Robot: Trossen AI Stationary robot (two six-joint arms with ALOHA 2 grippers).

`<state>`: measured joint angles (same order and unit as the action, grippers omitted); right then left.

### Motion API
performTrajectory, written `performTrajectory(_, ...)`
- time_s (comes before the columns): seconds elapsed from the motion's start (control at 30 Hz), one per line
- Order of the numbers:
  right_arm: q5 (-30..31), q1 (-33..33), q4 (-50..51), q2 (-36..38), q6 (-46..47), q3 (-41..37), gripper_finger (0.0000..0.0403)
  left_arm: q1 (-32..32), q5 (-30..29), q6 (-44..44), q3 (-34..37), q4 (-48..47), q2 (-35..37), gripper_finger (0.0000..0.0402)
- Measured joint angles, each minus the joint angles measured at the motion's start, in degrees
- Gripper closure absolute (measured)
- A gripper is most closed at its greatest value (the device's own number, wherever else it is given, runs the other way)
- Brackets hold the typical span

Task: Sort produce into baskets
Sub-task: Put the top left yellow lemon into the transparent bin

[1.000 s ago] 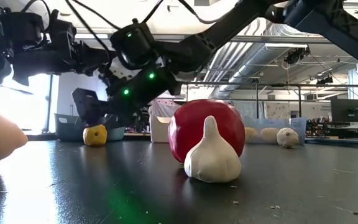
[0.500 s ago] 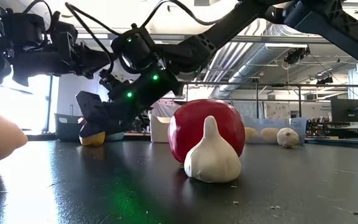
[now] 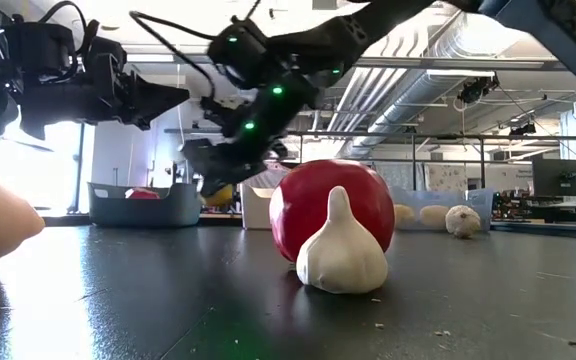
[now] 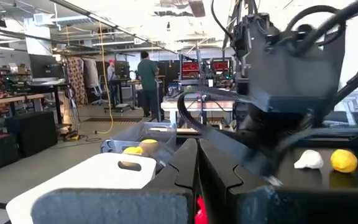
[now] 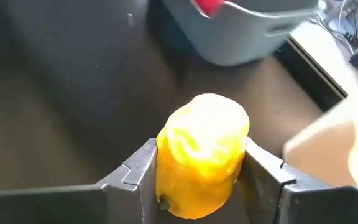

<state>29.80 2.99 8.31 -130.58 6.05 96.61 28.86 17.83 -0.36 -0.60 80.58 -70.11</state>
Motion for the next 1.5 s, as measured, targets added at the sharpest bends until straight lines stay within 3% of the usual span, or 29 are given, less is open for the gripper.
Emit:
performTrajectory(0.27, 0.3, 1.9, -14.4, 15.8, 2.2, -22.7, 0.0251, 0.0, -0.2, 0.5, 0.0, 0.0, 0.0, 0.0401)
performTrajectory(0.33, 2.7, 2.2, -16.2, 21.0, 3.2, -27.7, 0.0251, 0.0, -0.4, 0.5, 0.0, -0.1, 0.0, 0.0401)
performTrajectory(0.53, 11.0, 3.9, -16.6, 37.0, 8.9, -41.5, 0.0251, 0.0, -0.5, 0.5, 0.0, -0.2, 0.0, 0.0401)
performTrajectory(0.73, 11.6, 9.5, -13.5, 50.4, 16.7, -54.3, 0.0251, 0.0, -0.5, 0.2, 0.0, -0.2, 0.0, 0.0401)
performTrajectory(0.9, 5.3, 17.8, -6.5, 56.8, 21.1, -59.4, 0.0251, 0.0, -0.5, -0.1, 0.0, -0.2, 0.0, 0.0401)
performTrajectory(1.07, -2.9, 26.0, -1.4, 57.1, 20.8, -59.6, 0.0252, 0.0, -0.5, -0.2, 0.0, -0.3, 0.0, 0.0401)
performTrajectory(1.23, -12.8, 32.3, -1.0, 56.5, 16.0, -59.6, 0.0252, 0.0, -0.5, -0.5, 0.0, -1.0, 0.0, 0.0401)
performTrajectory(1.5, -21.0, 39.4, -0.1, 56.5, 10.5, -59.6, 0.0252, 0.0, -0.5, -0.5, 0.0, -1.9, 0.0, 0.0401)
